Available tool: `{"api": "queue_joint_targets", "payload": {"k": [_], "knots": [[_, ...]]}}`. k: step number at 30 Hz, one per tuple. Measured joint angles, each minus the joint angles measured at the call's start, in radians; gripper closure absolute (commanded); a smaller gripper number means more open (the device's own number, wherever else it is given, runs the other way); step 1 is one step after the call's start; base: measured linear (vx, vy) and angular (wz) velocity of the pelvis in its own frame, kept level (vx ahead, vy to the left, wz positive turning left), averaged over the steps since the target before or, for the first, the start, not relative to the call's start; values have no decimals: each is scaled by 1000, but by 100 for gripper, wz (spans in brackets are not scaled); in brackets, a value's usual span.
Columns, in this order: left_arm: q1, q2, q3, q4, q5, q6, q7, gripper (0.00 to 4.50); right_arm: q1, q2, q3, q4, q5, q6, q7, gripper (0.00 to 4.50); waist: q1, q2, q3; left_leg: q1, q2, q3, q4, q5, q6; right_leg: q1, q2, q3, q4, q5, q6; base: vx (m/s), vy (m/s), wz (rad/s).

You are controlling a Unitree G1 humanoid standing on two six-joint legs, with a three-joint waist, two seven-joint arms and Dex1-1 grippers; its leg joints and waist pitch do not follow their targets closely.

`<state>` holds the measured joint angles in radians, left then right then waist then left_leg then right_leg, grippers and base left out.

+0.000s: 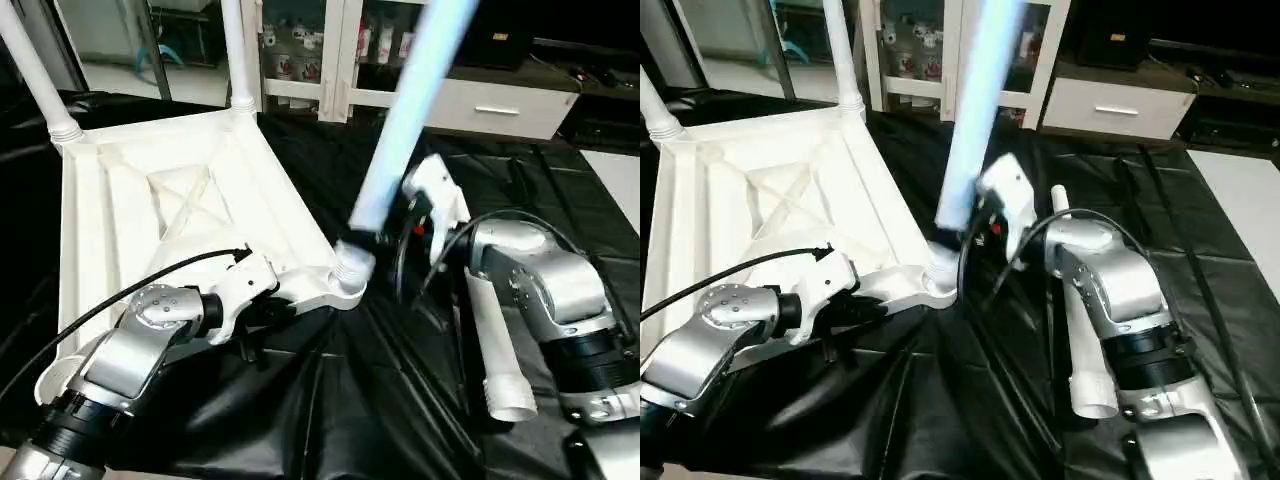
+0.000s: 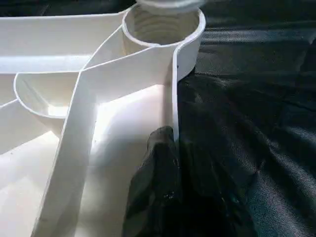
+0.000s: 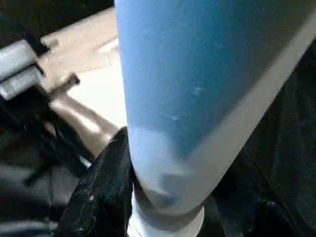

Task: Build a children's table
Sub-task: Pick table leg

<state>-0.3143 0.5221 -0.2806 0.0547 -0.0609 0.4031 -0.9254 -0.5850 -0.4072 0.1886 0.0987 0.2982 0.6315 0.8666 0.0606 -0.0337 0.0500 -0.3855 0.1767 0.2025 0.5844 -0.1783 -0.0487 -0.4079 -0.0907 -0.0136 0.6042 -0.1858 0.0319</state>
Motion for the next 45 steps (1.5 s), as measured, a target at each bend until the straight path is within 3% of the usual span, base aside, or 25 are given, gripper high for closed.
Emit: {"api": "queue_joint_targets", "payload": {"k": [8,31,38,45], "knots": [[0,4,0,0,1,0,-1,450,-6,40,19,17,-21,5,-15,268,-1,-2,0,0,0,0,3,0,0,0,0,1,4,0,0,0,0,0],[2,14,-3,0,9,0,-5,450,-154,95,35,315,-29,-28,59,268,-4,-13,-5,2,0,-2,8,0,0,2,0,0,7,0,0,0,0,0],[4,15,-3,0,16,0,-4,450,-157,121,-7,379,-18,-52,58,268,-4,-20,-9,3,1,-2,8,0,0,2,0,0,8,0,0,0,0,0],[11,16,-3,-9,16,0,-3,450,-85,141,-88,365,37,-75,26,268,-3,-20,-10,3,1,-2,8,0,0,2,0,0,8,0,0,0,0,0]]}}
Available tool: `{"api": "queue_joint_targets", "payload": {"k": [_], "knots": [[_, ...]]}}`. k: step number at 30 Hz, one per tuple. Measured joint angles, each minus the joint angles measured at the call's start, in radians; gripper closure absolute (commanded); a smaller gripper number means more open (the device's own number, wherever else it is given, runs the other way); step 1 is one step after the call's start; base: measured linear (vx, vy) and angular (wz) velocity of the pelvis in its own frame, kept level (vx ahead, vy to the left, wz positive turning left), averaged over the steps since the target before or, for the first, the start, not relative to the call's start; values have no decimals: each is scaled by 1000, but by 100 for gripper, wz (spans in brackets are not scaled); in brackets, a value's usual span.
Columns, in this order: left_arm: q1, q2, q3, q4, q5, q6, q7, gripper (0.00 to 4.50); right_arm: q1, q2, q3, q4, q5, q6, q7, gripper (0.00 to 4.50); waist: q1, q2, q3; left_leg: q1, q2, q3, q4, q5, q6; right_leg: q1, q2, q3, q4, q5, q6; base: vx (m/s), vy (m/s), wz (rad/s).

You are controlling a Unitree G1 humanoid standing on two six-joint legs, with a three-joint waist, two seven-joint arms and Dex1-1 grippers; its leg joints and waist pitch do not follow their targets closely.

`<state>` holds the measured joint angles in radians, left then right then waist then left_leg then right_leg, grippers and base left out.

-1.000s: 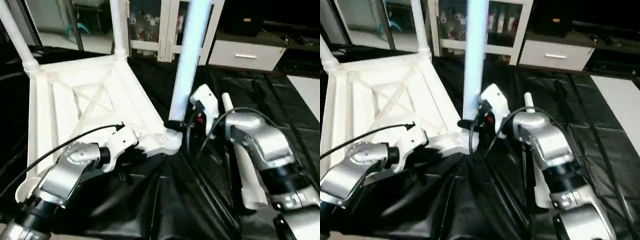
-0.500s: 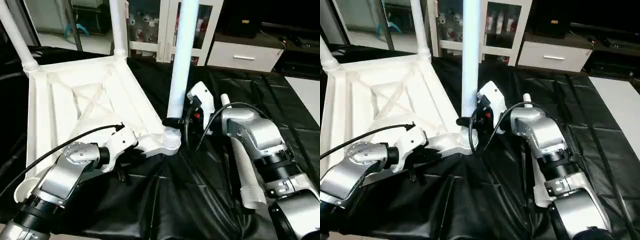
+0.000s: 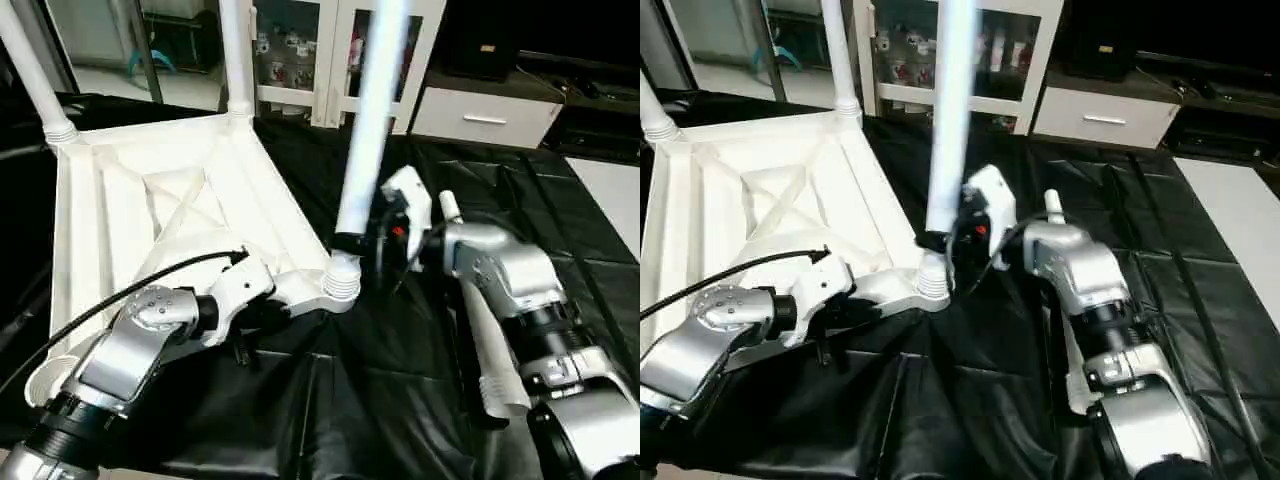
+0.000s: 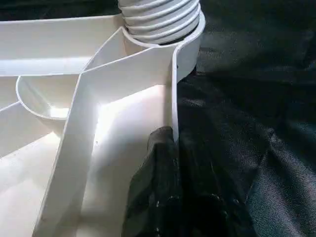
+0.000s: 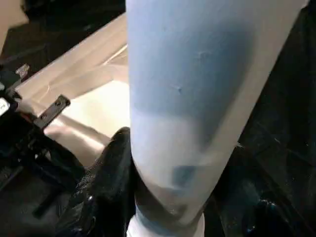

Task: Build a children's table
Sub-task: Pick table leg

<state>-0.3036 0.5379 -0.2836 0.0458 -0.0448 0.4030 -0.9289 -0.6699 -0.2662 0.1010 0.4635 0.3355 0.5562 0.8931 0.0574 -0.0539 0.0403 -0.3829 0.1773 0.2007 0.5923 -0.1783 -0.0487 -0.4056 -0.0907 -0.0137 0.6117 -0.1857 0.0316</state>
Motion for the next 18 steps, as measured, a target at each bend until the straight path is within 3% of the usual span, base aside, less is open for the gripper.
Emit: {"api": "queue_joint_targets", "payload": {"k": [10,18], "knots": [[-1,-5,-3,0,1,0,-1,450,122,28,-64,-106,30,-47,-51,268,3,2,-1,0,0,0,0,0,0,1,0,0,-1,0,0,0,0,0],[-1,-5,-5,1,1,0,-3,450,218,25,-29,-230,6,-100,-91,268,2,2,0,0,0,-1,0,0,0,1,0,0,-1,0,0,0,0,0]]}}
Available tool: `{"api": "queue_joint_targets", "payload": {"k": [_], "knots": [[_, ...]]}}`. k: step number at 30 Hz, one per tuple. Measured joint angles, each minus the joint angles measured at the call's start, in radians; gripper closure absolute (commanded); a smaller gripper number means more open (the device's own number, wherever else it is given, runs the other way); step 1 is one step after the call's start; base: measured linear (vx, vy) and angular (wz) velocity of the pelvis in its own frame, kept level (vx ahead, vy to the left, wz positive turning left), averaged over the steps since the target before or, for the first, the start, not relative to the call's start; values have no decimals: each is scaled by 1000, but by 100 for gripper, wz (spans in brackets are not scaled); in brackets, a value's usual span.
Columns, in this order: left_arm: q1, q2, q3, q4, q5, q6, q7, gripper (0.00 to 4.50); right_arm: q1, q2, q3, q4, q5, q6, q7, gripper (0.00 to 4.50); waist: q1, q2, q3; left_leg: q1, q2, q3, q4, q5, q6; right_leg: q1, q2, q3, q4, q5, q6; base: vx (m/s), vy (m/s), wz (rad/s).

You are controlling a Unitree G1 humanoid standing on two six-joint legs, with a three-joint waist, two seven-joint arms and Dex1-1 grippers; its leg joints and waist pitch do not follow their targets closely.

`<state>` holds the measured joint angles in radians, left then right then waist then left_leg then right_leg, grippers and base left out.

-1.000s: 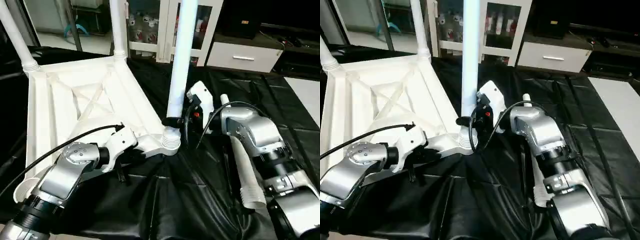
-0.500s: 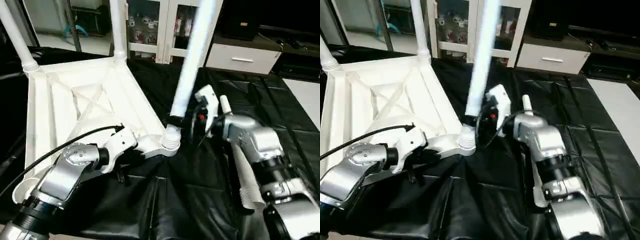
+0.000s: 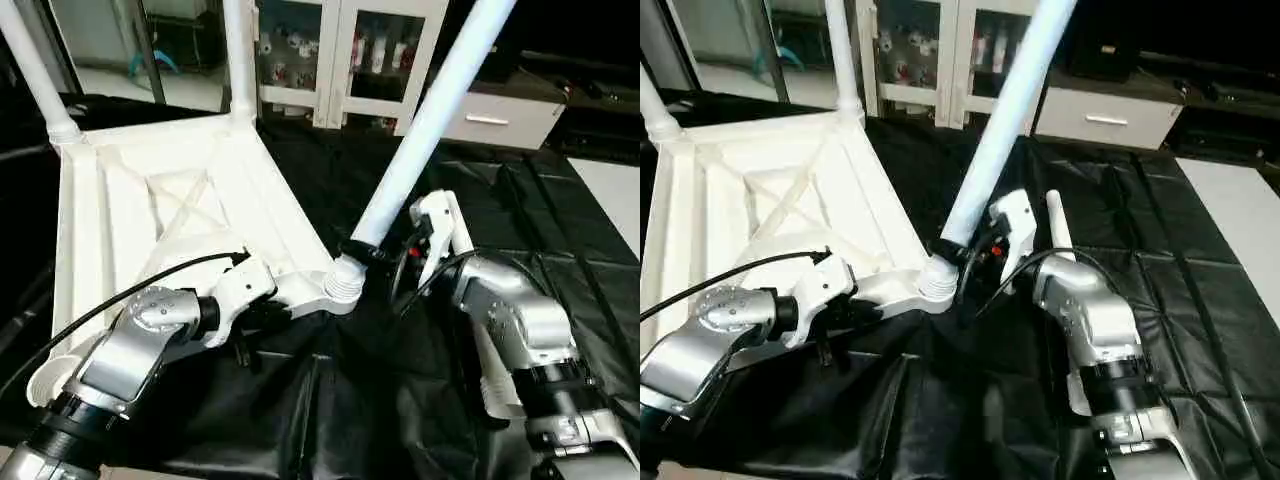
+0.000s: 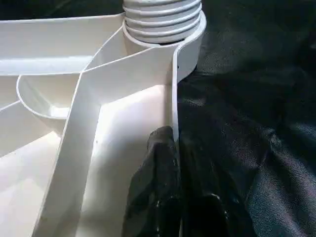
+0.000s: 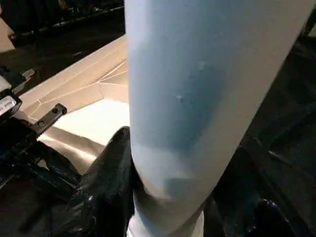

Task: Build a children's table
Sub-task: Pick table leg

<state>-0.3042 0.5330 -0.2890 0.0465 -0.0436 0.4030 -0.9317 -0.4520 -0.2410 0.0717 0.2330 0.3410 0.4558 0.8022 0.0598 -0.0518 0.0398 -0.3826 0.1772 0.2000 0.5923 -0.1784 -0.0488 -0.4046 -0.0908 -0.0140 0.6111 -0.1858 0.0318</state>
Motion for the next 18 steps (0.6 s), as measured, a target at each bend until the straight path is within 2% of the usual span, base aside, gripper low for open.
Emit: {"api": "queue_joint_targets", "payload": {"k": [4,7,12,18], "knots": [[1,-1,-1,-1,-1,0,-3,450,39,-4,8,-61,-9,-5,-18,268,1,1,-1,0,0,0,0,0,0,0,0,0,-1,0,0,0,0,0],[1,-1,-1,-1,-1,0,-3,450,57,-22,37,-106,-39,-13,-23,268,1,1,-1,0,0,0,0,0,0,0,0,0,0,-1,1,0,0,0],[1,-1,-1,3,0,0,-2,450,47,-57,98,-141,-82,-11,-28,268,-1,1,-3,1,0,0,0,0,0,1,0,0,0,-1,1,0,0,0],[1,0,-2,6,0,0,-3,450,13,-58,120,-140,-100,46,-28,268,-1,-1,-7,1,0,-1,0,0,0,1,0,0,-1,-1,1,0,0,0]]}}
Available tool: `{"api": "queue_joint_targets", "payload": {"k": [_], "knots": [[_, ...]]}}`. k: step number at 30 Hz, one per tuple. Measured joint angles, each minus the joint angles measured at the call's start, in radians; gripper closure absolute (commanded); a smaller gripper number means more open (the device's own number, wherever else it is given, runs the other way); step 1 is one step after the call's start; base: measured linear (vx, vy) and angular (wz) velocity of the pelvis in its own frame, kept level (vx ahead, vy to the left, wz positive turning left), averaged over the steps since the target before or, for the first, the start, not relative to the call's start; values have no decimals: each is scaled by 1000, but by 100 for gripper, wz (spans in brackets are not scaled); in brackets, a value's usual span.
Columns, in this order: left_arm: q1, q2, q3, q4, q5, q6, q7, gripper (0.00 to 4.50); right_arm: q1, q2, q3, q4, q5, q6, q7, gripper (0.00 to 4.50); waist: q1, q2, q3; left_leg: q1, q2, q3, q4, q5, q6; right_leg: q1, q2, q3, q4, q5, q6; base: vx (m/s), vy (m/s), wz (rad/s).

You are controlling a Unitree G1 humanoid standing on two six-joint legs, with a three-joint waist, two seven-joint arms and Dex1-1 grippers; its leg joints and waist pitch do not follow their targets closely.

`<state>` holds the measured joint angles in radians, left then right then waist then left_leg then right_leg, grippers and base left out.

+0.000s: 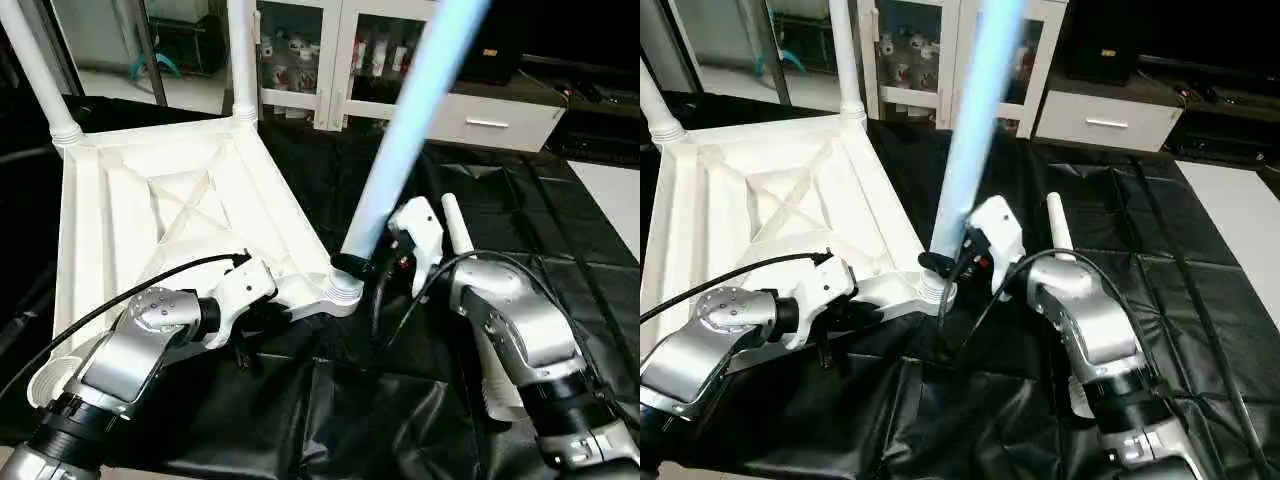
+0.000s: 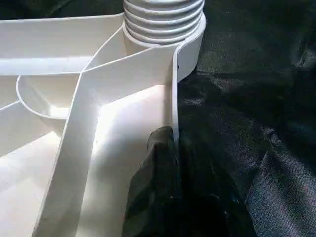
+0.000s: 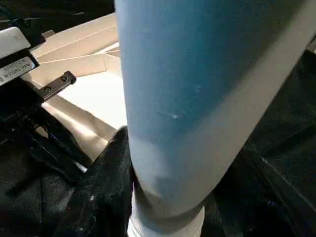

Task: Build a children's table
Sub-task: Pick table leg

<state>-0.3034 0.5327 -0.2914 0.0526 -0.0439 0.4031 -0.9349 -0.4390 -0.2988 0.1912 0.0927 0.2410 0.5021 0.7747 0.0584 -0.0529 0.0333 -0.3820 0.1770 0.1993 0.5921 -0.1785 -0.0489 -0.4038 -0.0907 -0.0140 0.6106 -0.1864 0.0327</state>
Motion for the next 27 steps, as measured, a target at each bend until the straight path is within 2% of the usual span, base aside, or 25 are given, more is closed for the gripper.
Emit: {"api": "queue_joint_targets", "payload": {"k": [5,13,21,25,27], "knots": [[0,0,0,2,0,0,0,450,-34,12,4,33,1,30,-2,268,-2,-2,-2,0,0,0,0,0,0,0,0,0,0,0,0,0,0,0],[0,-1,-6,11,2,4,1,450,-24,16,9,41,-6,26,-3,268,-4,-8,-8,7,0,0,-1,0,0,5,0,0,0,-4,7,0,0,0],[7,-3,-7,11,3,4,3,450,9,28,10,37,-10,-22,-29,268,-5,-6,-12,11,0,-1,-2,0,0,6,0,1,-1,-6,9,0,0,0],[8,-12,3,20,2,16,27,450,6,77,3,68,-19,-56,-96,268,-16,-4,-11,14,-1,-2,-2,-1,0,5,0,0,-1,-6,10,0,0,0],[6,-53,16,21,12,65,84,450,-24,136,-18,131,-39,-79,-185,268,-29,-1,-10,15,-2,-3,-1,-1,0,5,0,0,-2,-7,10,0,0,0]]}}
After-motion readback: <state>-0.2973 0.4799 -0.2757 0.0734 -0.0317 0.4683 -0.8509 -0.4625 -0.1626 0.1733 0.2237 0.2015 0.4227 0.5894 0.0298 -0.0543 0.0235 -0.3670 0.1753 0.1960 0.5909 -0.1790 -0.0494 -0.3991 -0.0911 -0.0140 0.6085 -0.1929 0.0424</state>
